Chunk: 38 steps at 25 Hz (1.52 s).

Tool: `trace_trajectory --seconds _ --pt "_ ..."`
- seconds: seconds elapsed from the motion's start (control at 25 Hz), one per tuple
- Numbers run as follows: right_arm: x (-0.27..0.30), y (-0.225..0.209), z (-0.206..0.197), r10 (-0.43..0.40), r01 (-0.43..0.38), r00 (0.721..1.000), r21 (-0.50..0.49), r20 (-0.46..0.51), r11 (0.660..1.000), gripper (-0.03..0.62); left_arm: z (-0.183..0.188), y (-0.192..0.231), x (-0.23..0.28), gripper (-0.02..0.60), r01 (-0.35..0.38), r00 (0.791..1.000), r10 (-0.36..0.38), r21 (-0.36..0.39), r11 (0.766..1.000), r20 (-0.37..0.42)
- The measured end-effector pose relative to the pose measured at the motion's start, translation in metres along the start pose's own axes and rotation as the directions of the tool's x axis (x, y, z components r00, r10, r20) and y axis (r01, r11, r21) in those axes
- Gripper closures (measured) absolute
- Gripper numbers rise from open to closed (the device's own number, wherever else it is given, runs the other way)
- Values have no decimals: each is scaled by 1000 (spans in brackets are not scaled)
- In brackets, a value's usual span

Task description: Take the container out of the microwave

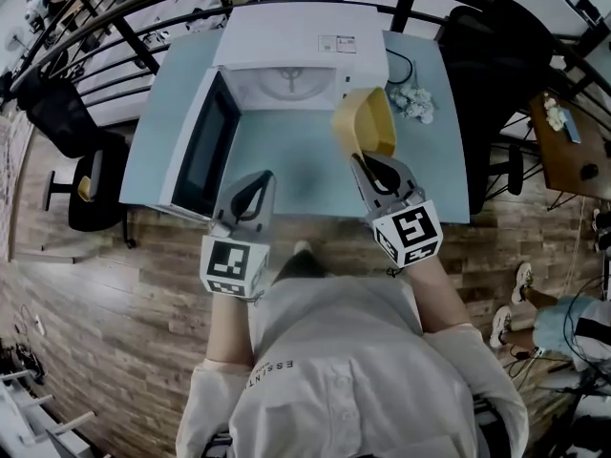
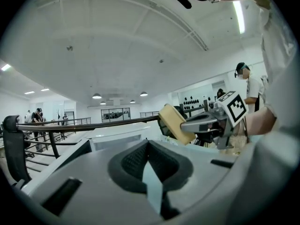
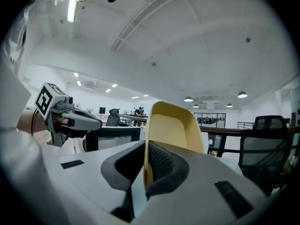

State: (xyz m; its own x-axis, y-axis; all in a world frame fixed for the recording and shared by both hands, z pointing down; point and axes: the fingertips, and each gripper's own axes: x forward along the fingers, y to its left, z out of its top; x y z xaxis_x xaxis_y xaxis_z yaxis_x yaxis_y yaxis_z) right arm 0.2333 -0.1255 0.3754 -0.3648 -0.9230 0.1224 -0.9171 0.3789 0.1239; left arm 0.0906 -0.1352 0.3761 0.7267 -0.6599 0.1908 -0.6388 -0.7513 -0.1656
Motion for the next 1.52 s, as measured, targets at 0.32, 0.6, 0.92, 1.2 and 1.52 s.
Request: trace_trajectory --seconds 0.32,0.6,0.92,1.2,1.52 --pt "-19 -9 18 -59 57 995 24 77 998 566 13 5 5 588 -18 999 18 -20 1000 30" --pt "-21 0 16 -30 28 997 26 73 999 569 13 1 2 588 -13 1000 14 -20 1000 27" --pt "-23 -1 14 -22 19 996 40 81 999 571 11 -6 2 588 -12 1000 12 -6 1000 24" --pt "-21 -1 11 -32 29 996 38 82 999 571 10 -8 -1 588 -18 1000 18 3 1000 5" --pt "-18 -2 8 -45 41 995 48 87 998 569 8 -11 -2 588 -21 1000 21 7 1000 7"
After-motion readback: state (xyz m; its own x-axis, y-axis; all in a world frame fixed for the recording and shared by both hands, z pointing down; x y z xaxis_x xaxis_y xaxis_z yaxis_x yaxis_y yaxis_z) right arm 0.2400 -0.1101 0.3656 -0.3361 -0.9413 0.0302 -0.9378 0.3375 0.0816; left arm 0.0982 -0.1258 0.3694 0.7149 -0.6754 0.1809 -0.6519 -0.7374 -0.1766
